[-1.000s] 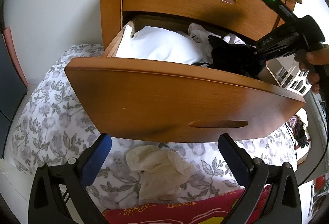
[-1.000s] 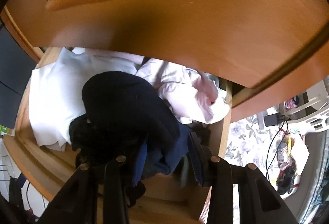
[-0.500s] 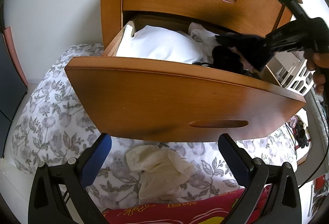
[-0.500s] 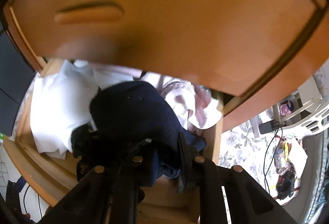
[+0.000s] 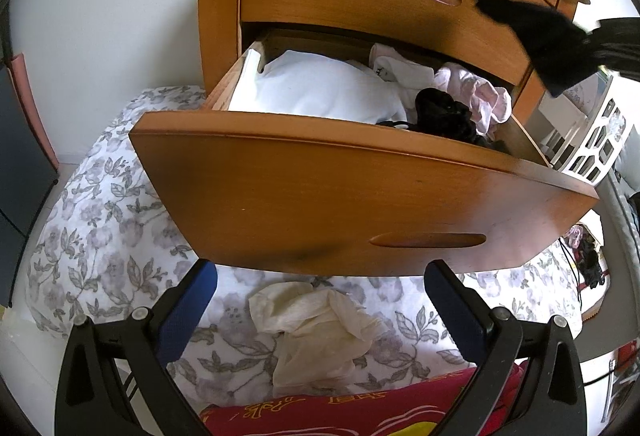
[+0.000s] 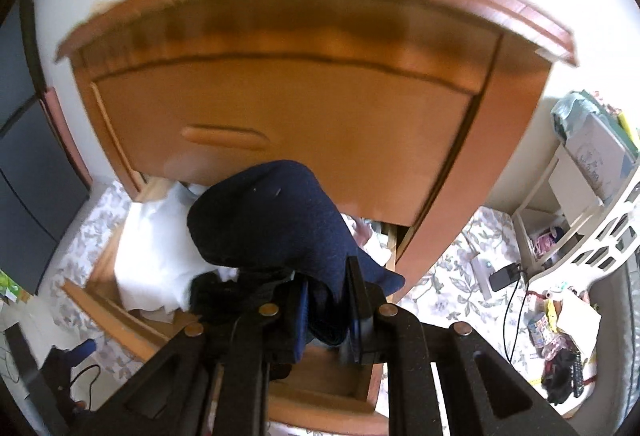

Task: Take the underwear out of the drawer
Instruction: 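Lift the navy blue garment up out of the drawer with the right gripper, then lower the navy garment onto the bedspread beside the cream cloth, open right gripper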

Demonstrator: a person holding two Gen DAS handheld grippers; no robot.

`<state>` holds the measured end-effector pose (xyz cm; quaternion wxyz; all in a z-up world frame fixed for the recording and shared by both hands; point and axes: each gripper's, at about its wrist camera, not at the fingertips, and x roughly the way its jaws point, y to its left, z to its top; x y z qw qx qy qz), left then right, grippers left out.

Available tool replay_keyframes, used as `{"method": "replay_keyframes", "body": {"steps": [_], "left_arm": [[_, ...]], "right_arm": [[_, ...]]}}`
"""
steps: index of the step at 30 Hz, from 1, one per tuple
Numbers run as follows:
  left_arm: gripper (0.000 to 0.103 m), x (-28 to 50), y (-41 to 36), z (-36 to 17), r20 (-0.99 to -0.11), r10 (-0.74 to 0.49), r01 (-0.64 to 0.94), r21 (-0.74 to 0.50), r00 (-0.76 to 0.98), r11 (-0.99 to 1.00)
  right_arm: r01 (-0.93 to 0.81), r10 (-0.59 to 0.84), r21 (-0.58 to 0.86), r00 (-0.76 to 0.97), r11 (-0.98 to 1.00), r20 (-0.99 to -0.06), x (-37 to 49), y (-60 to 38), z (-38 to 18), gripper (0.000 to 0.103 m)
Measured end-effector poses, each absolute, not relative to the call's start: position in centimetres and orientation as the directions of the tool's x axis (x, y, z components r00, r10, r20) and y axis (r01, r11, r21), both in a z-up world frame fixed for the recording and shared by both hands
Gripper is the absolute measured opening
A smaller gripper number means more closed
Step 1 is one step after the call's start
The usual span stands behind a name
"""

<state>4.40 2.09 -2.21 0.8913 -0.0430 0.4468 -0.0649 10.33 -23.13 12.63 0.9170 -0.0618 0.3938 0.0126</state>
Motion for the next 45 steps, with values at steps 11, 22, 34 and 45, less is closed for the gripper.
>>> {"method": "replay_keyframes", "body": {"steps": [11,22,34,45], "left_arm": [[0.103,4.2,2.0,-2.0,-0.788,-0.13,0.058,-0.119,0.601,0.991],[0.103,3.9,2.3,-1.5,-0.773,-0.096,0.028,-0.101,0.626,0.994],[0.103,3.6,2.3,-1.4,-0.768,-0.058,0.003,-0.073,0.638,0.997],[0.103,3.6,2.6,-1.4,-0.768,-0.057,-0.009,-0.082,0.638,0.997]], "right_arm": [[-0.134,0.035,-0.119,0.794,0.984,-0.606,2.5,-22.4,17.8,0.017],[-0.205,0.098,-0.136,0.83,0.969,-0.549,-3.8,-21.4,19.4,0.017],[-0.232,0.128,-0.101,0.791,0.967,-0.598,-6.6,-21.2,15.5,0.017],[-0.273,0.134,-0.074,0.669,0.959,-0.731,-6.7,-20.0,8.2,0.017]]}}
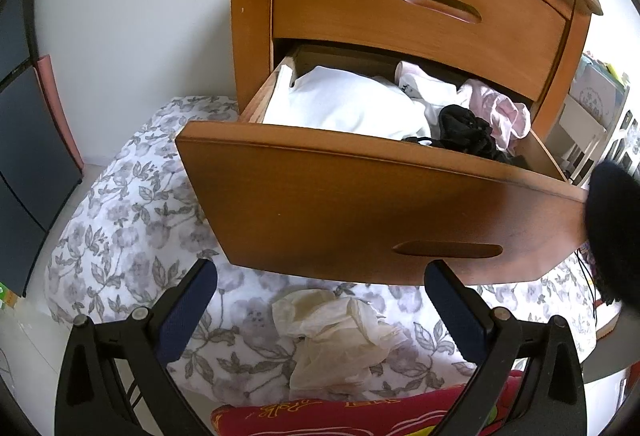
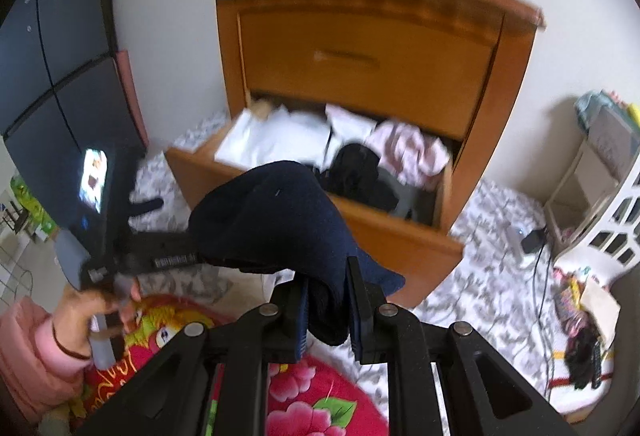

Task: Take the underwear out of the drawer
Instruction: 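Lower the navy garment onto the bedspread beside the cream cloth, open right gripper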

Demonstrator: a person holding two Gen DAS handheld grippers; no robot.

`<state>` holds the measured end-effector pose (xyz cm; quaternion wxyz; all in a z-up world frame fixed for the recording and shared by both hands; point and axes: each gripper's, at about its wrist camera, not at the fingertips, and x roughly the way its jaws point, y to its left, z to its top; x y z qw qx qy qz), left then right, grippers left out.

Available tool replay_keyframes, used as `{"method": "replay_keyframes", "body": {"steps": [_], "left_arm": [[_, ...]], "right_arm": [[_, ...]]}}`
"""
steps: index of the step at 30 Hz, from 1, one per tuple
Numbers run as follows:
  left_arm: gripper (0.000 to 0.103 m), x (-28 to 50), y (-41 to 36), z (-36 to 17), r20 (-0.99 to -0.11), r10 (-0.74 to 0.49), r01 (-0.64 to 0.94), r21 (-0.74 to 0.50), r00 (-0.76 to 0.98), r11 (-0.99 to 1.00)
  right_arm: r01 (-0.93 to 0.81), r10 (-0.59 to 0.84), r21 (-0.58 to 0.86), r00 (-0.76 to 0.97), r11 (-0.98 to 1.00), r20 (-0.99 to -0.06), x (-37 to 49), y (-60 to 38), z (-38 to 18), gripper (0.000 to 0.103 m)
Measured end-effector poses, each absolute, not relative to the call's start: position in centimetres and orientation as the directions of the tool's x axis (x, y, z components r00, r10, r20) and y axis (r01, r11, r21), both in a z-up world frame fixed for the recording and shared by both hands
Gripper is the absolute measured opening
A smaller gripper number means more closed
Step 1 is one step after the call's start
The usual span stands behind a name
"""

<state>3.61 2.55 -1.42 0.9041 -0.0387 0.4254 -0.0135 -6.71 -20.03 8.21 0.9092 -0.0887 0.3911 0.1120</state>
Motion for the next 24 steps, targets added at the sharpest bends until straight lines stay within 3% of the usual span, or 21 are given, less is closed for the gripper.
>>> {"method": "replay_keyframes", "body": {"steps": [12,24], "left_arm": [[0.103,3.6,2.7,-1.4,-0.769,-0.063,-0.014,-0.093,0.636,0.996],[0.103,3.7,2.5,-1.5,-0.774,-0.06,-0.01,-0.085,0.63,0.996]], "right_arm": [[-0.274,0.103,-0.055,0.53,0.96,-0.841,-4.7,-19.0,0.8,0.017],[-0.217,0.09,-0.014,0.461,0.976,-0.883,-1.9,-18.9,-2.8,0.019]]}}
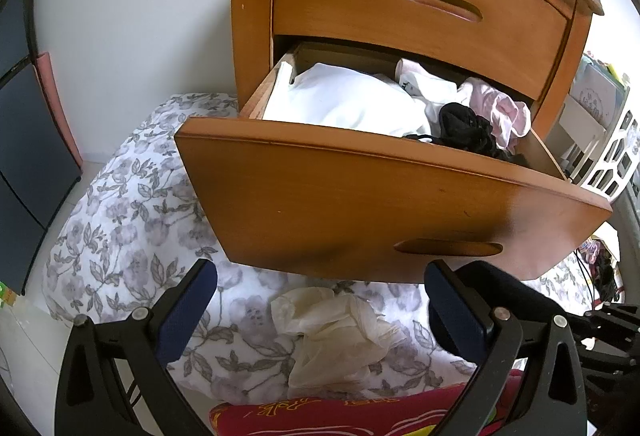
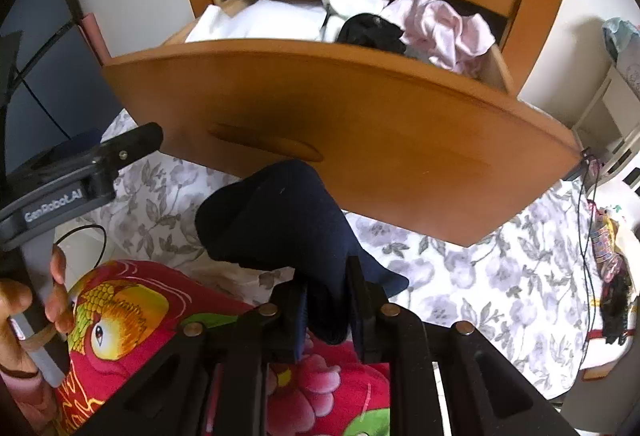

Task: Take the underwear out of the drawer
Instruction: 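Lower the navy garment onto the bedspread beside the cream cloth, open right gripper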

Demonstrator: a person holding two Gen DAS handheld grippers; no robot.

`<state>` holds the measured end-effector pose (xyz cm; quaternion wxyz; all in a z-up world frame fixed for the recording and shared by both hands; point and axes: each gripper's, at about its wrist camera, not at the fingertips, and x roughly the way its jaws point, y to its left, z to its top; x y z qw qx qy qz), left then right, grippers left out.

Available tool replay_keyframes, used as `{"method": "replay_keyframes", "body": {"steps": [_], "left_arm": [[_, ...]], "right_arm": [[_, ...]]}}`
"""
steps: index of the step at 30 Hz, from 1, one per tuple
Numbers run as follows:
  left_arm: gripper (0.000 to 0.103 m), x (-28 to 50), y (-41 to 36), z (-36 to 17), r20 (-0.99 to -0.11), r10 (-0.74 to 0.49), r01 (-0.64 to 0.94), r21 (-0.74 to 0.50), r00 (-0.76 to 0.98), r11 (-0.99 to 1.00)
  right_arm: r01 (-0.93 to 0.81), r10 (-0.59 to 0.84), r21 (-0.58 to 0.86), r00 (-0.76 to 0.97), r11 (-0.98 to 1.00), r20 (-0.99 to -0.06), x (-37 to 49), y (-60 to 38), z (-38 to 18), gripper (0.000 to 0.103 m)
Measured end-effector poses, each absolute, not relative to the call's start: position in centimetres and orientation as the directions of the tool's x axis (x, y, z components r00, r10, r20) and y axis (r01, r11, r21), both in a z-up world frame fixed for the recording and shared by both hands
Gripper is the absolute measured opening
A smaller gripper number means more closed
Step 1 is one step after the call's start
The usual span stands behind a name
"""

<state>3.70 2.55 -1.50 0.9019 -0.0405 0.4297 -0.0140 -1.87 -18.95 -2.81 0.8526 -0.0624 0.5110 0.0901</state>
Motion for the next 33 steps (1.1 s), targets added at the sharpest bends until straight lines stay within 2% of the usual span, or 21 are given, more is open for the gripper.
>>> {"method": "replay_keyframes", "body": {"steps": [17,25,26,29,31,33], "left_arm": [[0.103,3.9,2.4,-1.8,-0.785,-0.057,0.004,-0.069,0.617,0.998],[0.103,3.9,2.4,-1.9,-0.789,-0.054,0.007,-0.064,0.613,0.998],[0.103,3.9,2.4,-1.9,-0.789,-0.055,0.007,-0.063,0.613,0.998],[0.103,3.9,2.4,-1.9,-0.789,-0.055,0.008,-0.064,0.612,0.998],[0.103,3.9,2.4,-1.9,-0.788,-0.053,0.006,-0.063,0.613,0.998],[0.103,3.9,2.4,-1.9,-0.789,-0.053,0.006,-0.063,0.612,0.998]], "right_arm": [[-0.205,0.098,0.014,0.409,0.979,-0.907,0.3,-18.0,-4.7,0.021],[-0.195,0.106,0.026,0.411,0.98,-0.906,0.5,-18.2,-4.3,0.025],[-0.195,0.108,0.028,0.412,0.98,-0.905,0.5,-18.2,-4.2,0.03],[-0.18,0.098,0.023,0.421,0.983,-0.902,0.5,-18.3,-4.0,0.059],[-0.167,0.092,0.021,0.428,0.986,-0.899,0.5,-18.4,-3.9,0.06],[-0.159,0.094,0.029,0.425,0.987,-0.9,0.5,-18.6,-3.9,0.069]]}}
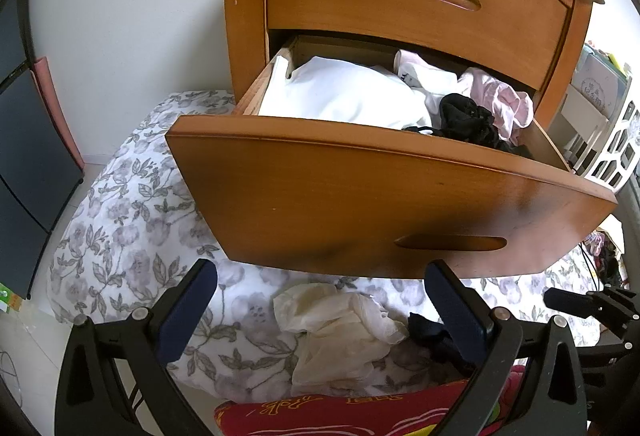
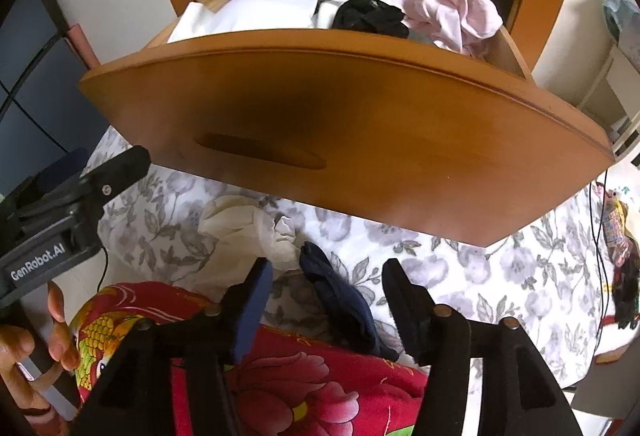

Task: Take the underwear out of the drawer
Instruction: 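Lower the navy garment onto the bedspread beside the cream cloth, open right gripper, then move the left gripper into the drawer toward the white cloth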

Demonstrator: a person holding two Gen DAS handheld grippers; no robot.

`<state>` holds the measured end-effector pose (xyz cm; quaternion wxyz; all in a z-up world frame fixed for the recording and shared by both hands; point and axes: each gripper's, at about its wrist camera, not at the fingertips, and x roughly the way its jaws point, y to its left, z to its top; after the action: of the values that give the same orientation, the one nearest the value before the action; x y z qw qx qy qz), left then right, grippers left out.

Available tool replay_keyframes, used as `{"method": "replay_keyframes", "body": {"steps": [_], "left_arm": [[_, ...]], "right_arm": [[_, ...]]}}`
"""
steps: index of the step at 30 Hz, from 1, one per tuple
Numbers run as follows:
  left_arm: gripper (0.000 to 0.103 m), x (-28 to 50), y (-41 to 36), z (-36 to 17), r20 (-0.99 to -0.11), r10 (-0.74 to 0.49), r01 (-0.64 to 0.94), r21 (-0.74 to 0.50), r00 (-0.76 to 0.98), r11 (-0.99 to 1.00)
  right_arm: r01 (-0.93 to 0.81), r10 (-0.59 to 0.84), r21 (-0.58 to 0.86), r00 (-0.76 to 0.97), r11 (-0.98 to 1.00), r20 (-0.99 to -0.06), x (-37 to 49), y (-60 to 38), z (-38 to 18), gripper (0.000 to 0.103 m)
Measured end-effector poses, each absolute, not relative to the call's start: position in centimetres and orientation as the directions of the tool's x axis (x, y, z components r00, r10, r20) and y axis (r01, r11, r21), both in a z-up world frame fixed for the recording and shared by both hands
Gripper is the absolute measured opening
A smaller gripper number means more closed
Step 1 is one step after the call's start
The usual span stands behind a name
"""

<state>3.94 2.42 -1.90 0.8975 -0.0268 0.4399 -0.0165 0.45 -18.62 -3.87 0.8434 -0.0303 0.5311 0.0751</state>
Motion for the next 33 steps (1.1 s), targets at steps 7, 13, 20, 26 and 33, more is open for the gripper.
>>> {"method": "replay_keyframes", "body": {"steps": [7,13,20,26,33], "left_arm": [[0.103,3.9,2.4,-1.9,-0.789,-0.054,0.007,-0.063,0.612,0.998],[0.103,4.0,2.4,-1.9,-0.789,-0.053,0.006,-0.063,0.612,0.998],[0.103,4.0,2.3,-1.9,-0.789,-0.054,0.007,-0.063,0.612,0.998],[0.103,3.8,2.8,-2.0,-0.793,-0.076,0.013,-0.085,0.605,0.996],[0.103,3.4,2.2,-1.5,-0.782,-0.08,0.039,-0.071,0.618,0.997]], "right_arm": [[-0.106,0.075,0.03,0.443,0.994,-0.893,0.4,-19.6,-3.3,0.088],[-0.1,0.076,0.034,0.459,0.994,-0.885,0.4,-19.4,-3.3,0.103],[-0.099,0.08,0.037,0.469,0.994,-0.879,0.3,-19.2,-3.4,0.103],[-0.07,0.083,0.057,0.473,0.996,-0.877,0.2,-19.6,-3.5,0.103],[-0.044,0.102,0.092,0.484,0.995,-0.869,-0.1,-19.8,-3.9,0.103]]}}
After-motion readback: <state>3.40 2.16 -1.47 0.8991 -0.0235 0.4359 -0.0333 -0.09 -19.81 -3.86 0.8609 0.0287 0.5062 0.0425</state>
